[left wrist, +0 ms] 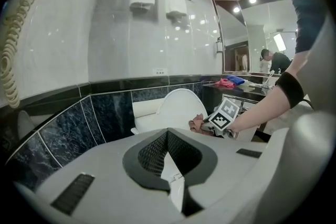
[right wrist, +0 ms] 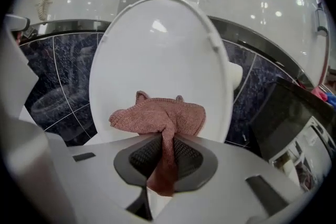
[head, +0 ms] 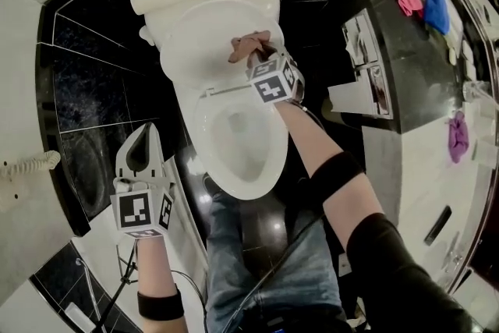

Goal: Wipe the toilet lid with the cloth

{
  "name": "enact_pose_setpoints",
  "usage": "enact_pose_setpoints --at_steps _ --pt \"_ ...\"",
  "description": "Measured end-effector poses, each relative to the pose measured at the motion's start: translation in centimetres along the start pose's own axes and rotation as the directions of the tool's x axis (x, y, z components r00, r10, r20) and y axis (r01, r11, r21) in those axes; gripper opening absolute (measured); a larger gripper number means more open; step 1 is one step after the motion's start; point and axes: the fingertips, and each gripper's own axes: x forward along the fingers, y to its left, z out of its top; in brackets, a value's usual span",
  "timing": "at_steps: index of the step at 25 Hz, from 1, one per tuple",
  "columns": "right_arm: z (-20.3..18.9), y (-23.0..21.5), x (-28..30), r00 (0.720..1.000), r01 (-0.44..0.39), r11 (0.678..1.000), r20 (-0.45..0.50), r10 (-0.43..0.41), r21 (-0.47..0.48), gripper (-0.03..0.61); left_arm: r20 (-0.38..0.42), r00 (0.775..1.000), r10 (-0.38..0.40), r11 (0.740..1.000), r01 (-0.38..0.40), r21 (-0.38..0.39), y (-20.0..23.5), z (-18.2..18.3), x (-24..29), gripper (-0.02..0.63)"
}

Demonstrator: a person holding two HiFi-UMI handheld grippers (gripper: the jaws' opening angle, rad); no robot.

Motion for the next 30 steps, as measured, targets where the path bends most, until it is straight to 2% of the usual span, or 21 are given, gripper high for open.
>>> enact_pose_setpoints --at_steps 5,7,9,11,14,18,20,24,30 --pt "-2.3 -4.6 -1.3 0.996 0.089 0.993 -0.036 -0.086 0.072 0.077 0.002 1.000 -0.006 1.000 0.006 0.006 -1.3 0.3 -0.1 0.002" --pt "-3.2 -5.5 -1.8 0.990 0.129 0.986 -0.063 -0.123 0.103 0.077 0.004 1.000 -0.001 1.000 0.001 0.002 -1.3 0.4 -0.3 0.002" --pt "-3.5 -5.1 -2.3 0.990 0.136 0.982 -0.067 -0.128 0.129 0.077 0.007 1.000 0.004 1.000 -0.004 -0.003 -1.2 0.4 -0.6 0.002" --pt "-2.6 -2.4 -2.9 0.996 0.083 0.991 -0.032 -0.080 0.101 0.075 0.011 1.000 0.011 1.000 -0.011 -0.008 -1.0 0.4 -1.0 0.002" --pt "-0.6 5.2 -2.7 0.996 -0.078 0.997 0.031 0.078 0.005 0.077 0.013 1.000 0.022 1.000 -0.022 -0.014 -0.3 0.1 -1.3 0.002" --pt "1.1 16.6 -0.1 0.958 -0.276 0.956 0.055 0.282 -0.096 0.078 0.009 0.999 0.033 0.999 -0.033 -0.013 0.9 -0.7 -1.3 0.002" --pt "1.6 21.1 1.6 0.939 -0.330 0.935 0.051 0.339 -0.128 0.078 0.009 0.999 0.036 0.999 -0.036 -0.006 1.5 -1.2 -1.3 0.002" --pt "2.9 24.9 5.6 0.938 -0.340 0.930 0.023 0.347 -0.141 0.078 0.007 0.999 0.050 0.999 -0.050 0.000 3.2 -2.0 -1.2 0.002" --pt "1.7 22.1 8.2 0.953 -0.304 0.944 -0.026 0.303 -0.131 0.077 0.005 0.999 0.054 0.999 -0.054 -0.006 4.0 -3.0 -0.5 0.002"
